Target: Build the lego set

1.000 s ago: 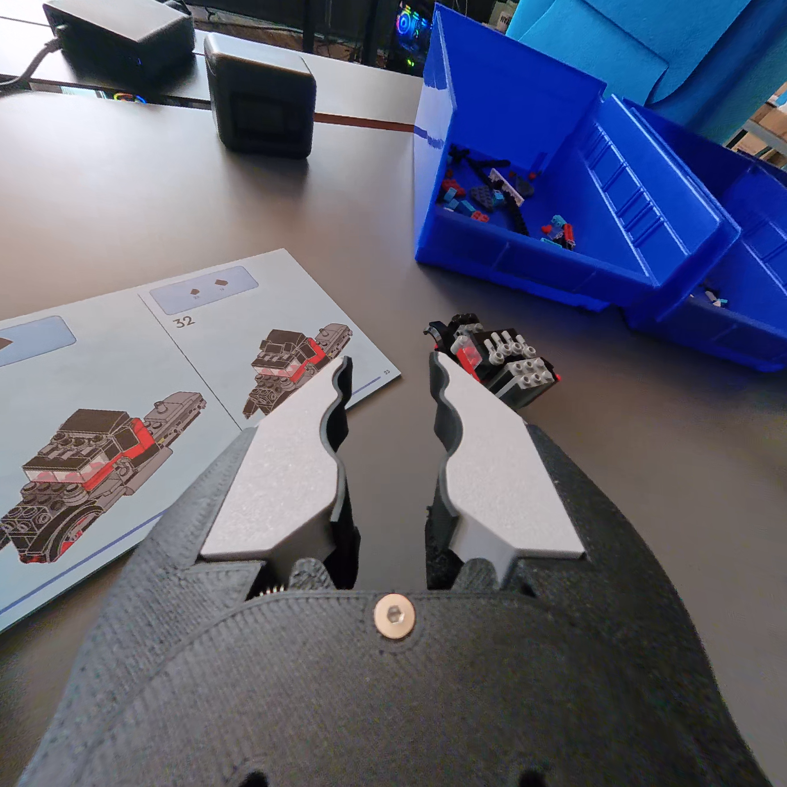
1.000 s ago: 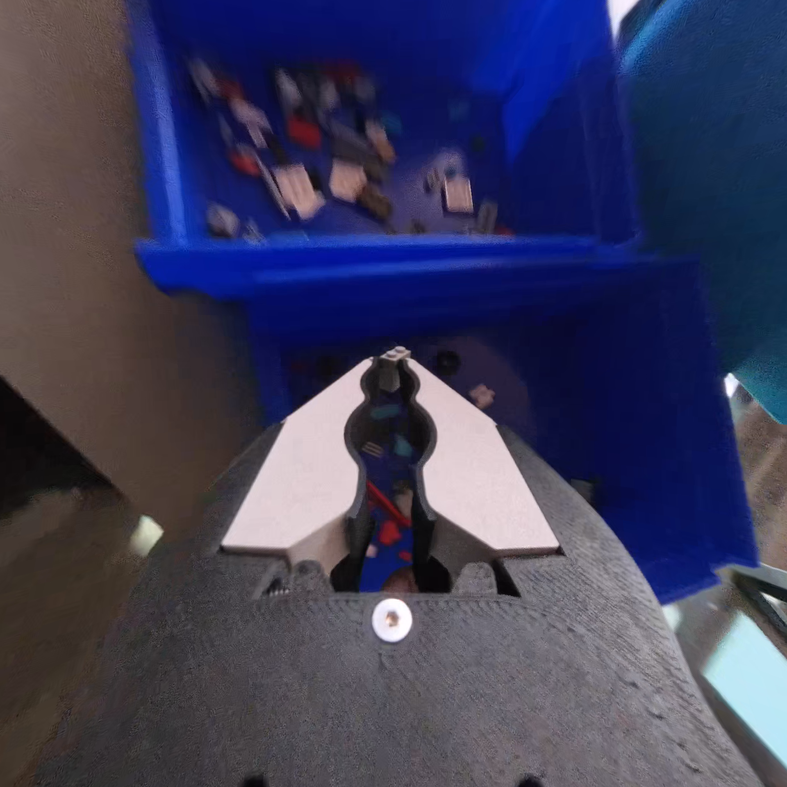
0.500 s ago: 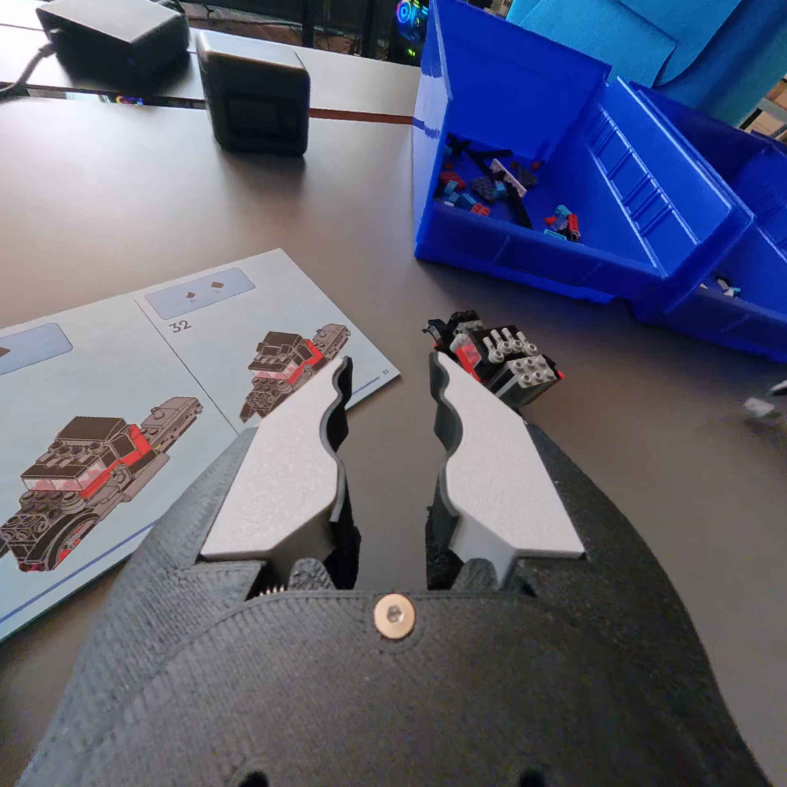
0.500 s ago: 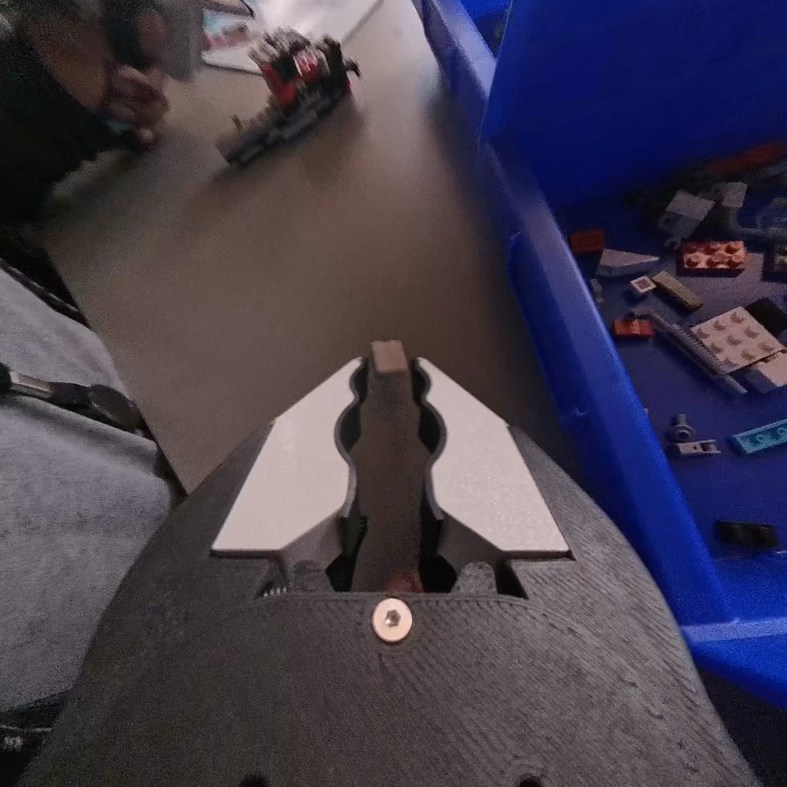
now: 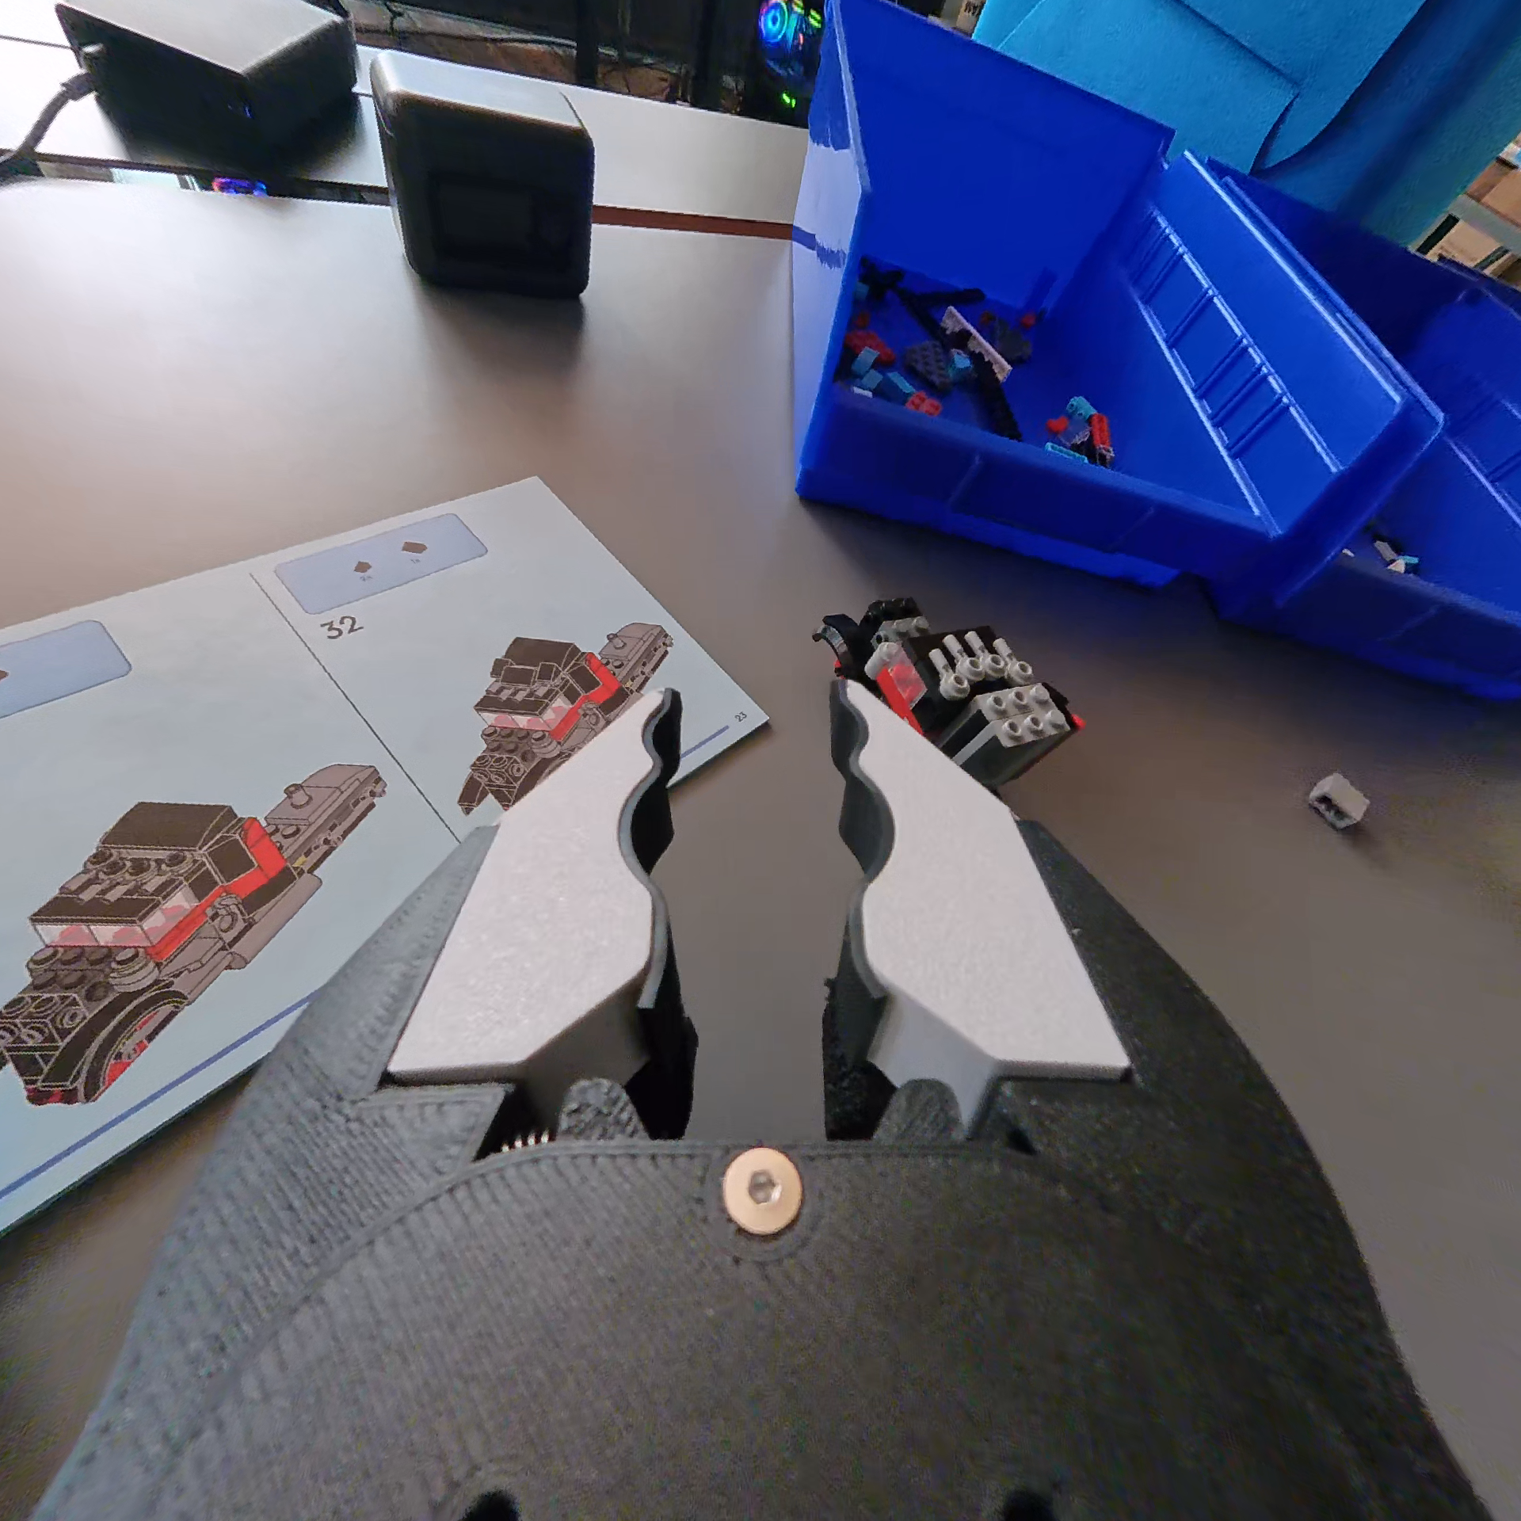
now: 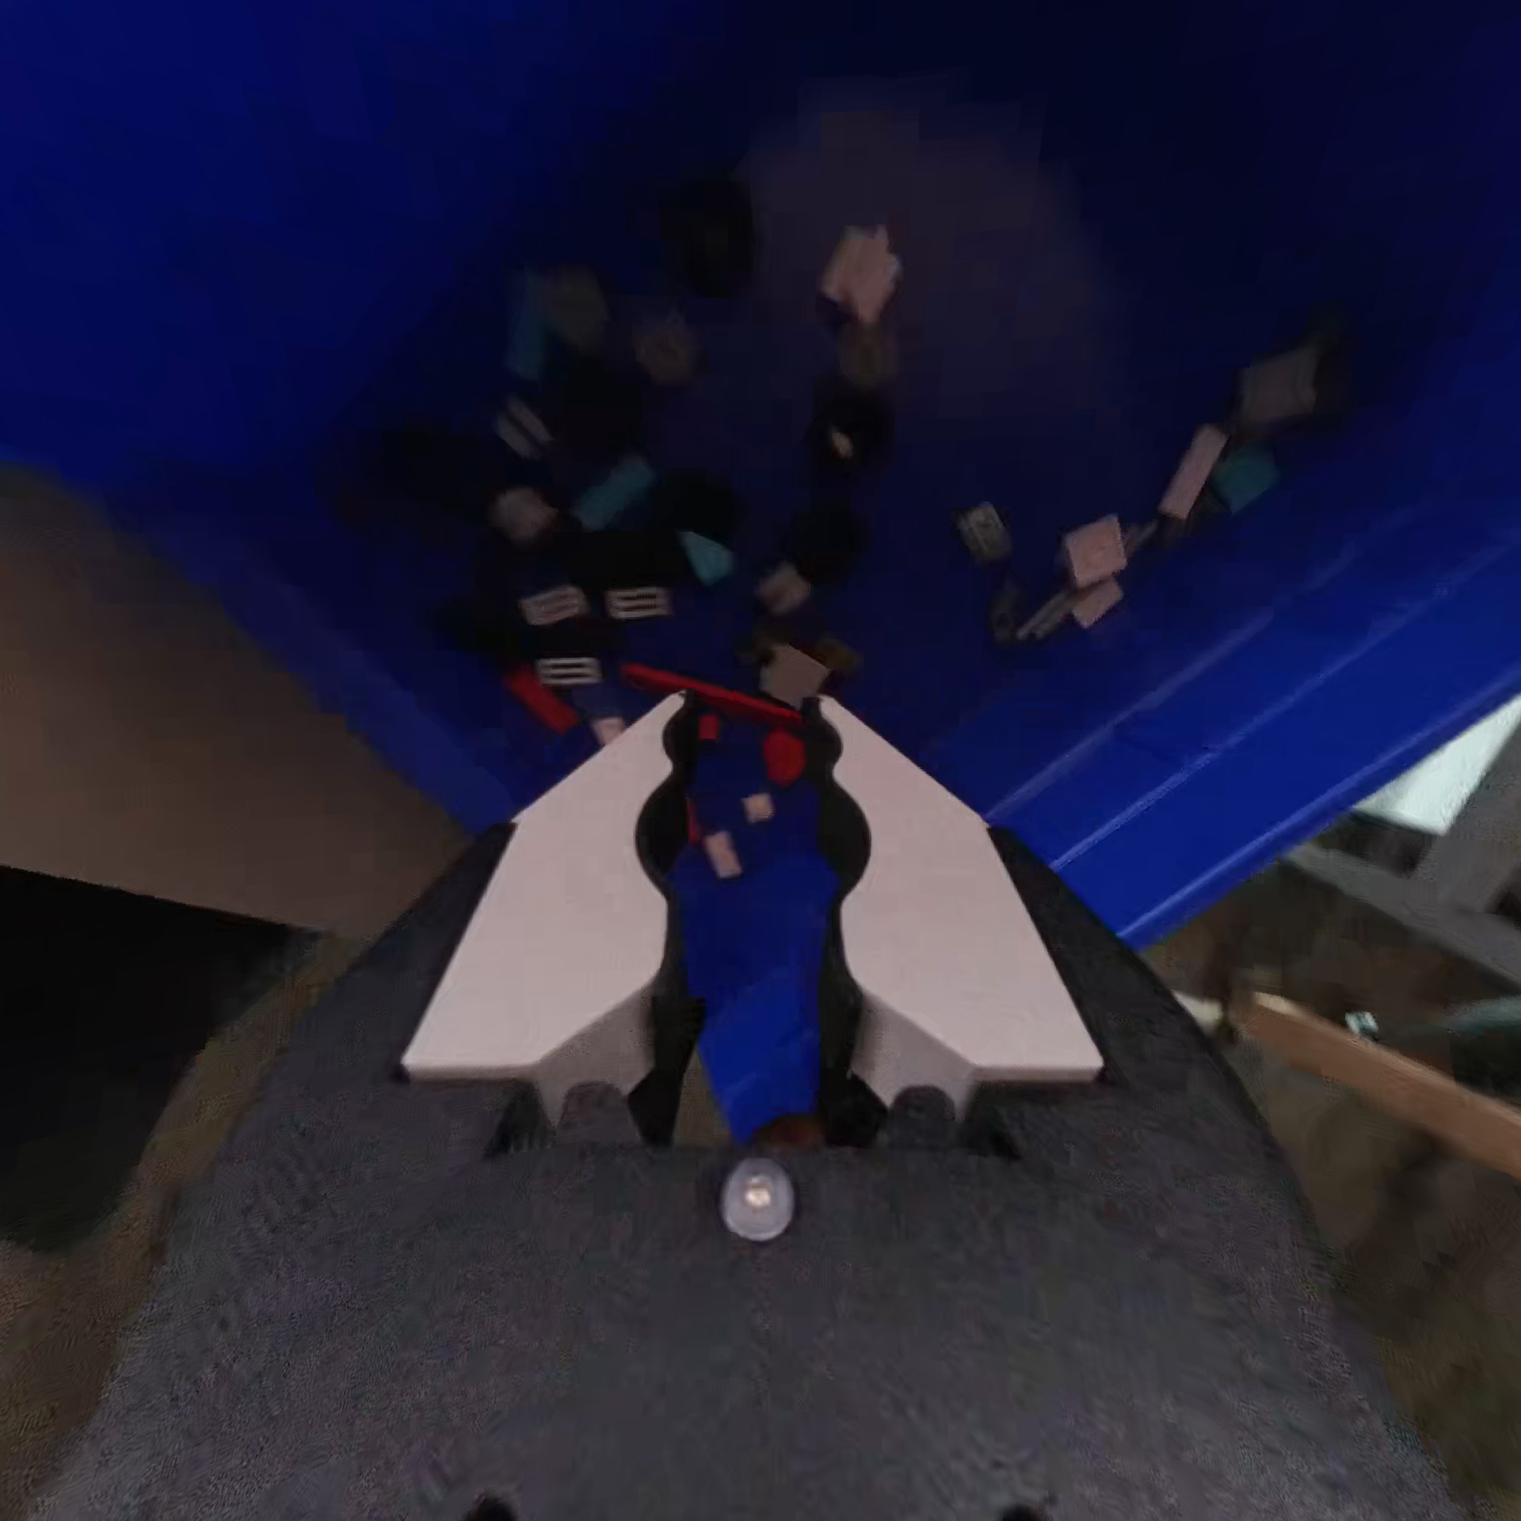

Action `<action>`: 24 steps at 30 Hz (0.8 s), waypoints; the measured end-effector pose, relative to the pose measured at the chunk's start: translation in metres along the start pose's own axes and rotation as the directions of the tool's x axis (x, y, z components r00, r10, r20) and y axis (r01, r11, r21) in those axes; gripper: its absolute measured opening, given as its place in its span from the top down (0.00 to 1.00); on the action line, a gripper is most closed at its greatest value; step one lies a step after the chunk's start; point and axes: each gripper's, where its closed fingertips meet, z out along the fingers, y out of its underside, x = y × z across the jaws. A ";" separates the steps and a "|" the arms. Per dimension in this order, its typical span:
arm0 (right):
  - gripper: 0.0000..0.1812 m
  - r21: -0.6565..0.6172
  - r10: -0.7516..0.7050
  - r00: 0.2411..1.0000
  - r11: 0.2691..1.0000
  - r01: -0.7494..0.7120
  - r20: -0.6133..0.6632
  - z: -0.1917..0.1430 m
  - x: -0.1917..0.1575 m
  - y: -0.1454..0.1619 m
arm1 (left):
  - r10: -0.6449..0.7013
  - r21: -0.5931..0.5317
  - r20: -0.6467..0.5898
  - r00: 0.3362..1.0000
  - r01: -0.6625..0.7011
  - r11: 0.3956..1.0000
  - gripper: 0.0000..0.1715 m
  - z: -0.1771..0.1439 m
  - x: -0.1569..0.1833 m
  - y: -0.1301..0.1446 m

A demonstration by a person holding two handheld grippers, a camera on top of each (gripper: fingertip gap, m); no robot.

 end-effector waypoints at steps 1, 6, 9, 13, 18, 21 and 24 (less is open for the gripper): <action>0.86 -0.062 0.007 1.000 0.998 -0.007 -0.005 0.011 0.008 0.004 | -0.001 0.009 0.003 1.000 0.001 1.000 0.78 -0.001 0.000 -0.001; 0.85 -0.191 -0.039 0.999 0.981 0.041 0.012 0.031 0.010 0.010 | -0.030 0.048 0.004 1.000 0.030 0.998 0.78 -0.006 -0.003 -0.005; 0.85 -0.227 -0.049 0.999 0.973 0.048 0.001 0.034 0.012 0.012 | -0.041 0.033 -0.004 0.999 0.041 0.999 0.78 -0.005 -0.004 -0.003; 0.85 -0.302 -0.080 0.997 0.950 0.080 0.012 0.042 0.010 0.021 | -0.029 0.018 -0.009 1.000 0.030 0.999 0.78 -0.003 -0.002 -0.001; 0.88 -0.310 -0.083 0.996 0.947 0.083 0.011 0.045 0.013 0.018 | -0.040 0.033 -0.014 0.999 0.041 0.999 0.78 -0.005 -0.002 -0.003; 0.88 -0.274 -0.087 0.996 0.958 0.088 0.017 0.037 0.012 0.015 | -0.044 0.040 -0.019 0.999 0.045 0.998 0.79 -0.005 -0.002 -0.004; 0.88 -0.149 -0.068 0.997 0.986 0.073 0.041 0.015 0.004 0.004 | -0.048 0.044 -0.023 0.999 0.049 0.998 0.79 -0.006 -0.002 -0.004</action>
